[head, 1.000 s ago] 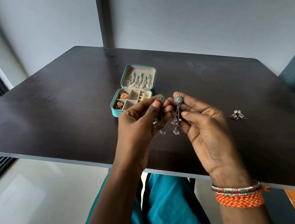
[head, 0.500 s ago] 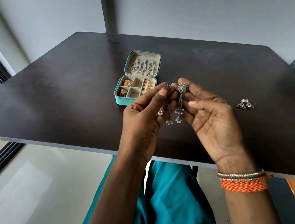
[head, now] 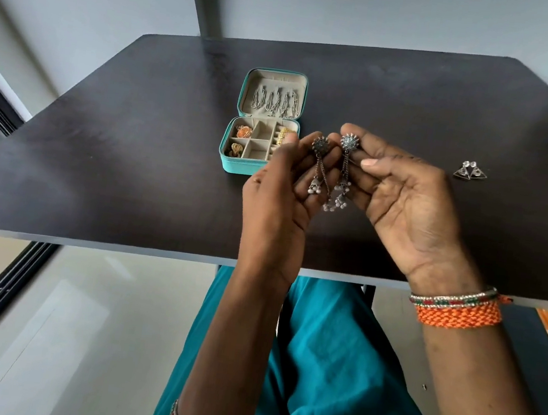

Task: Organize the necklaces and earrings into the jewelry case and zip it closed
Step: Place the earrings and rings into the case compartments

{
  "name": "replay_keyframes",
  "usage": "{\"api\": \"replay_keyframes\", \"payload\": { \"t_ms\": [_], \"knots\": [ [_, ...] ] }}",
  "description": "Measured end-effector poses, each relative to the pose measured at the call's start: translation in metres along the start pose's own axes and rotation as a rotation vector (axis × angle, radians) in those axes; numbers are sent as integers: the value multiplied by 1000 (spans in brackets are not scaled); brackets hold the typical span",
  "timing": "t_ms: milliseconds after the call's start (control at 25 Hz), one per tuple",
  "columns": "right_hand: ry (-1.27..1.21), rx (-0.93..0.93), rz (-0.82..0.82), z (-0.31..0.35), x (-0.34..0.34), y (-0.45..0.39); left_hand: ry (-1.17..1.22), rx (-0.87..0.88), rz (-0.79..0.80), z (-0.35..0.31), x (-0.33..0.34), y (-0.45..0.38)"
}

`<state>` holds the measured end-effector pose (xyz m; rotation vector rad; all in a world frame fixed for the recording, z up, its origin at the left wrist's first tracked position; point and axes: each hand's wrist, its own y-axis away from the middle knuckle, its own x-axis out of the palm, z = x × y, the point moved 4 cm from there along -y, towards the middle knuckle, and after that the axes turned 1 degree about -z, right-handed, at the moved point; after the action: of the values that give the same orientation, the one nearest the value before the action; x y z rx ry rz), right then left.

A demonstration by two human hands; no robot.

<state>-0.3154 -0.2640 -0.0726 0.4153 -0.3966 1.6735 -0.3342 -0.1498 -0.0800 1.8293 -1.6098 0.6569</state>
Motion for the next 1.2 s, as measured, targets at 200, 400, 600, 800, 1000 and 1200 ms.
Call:
{"api": "replay_keyframes", "payload": {
  "t_ms": [200,400,600,800,1000,1200],
  "knots": [
    [-87,46,26,-3,-3,-1,56,-75,17,-2,-1,0],
    [-137,48,86,-2,-4,-1,85,-85,56,-4,0,0],
    [-43,-25,54,2,1,-4,-125,112,46,-7,3,-2],
    [146,-143,-114,1,8,-24,-284,257,-4,-20,-3,-19],
    [217,-78,-28,2,27,-66,-533,277,-4,-59,-16,-60],
    [235,-56,-44,-5,38,-114,-749,332,-69,-79,-24,-101]
  ]
}}
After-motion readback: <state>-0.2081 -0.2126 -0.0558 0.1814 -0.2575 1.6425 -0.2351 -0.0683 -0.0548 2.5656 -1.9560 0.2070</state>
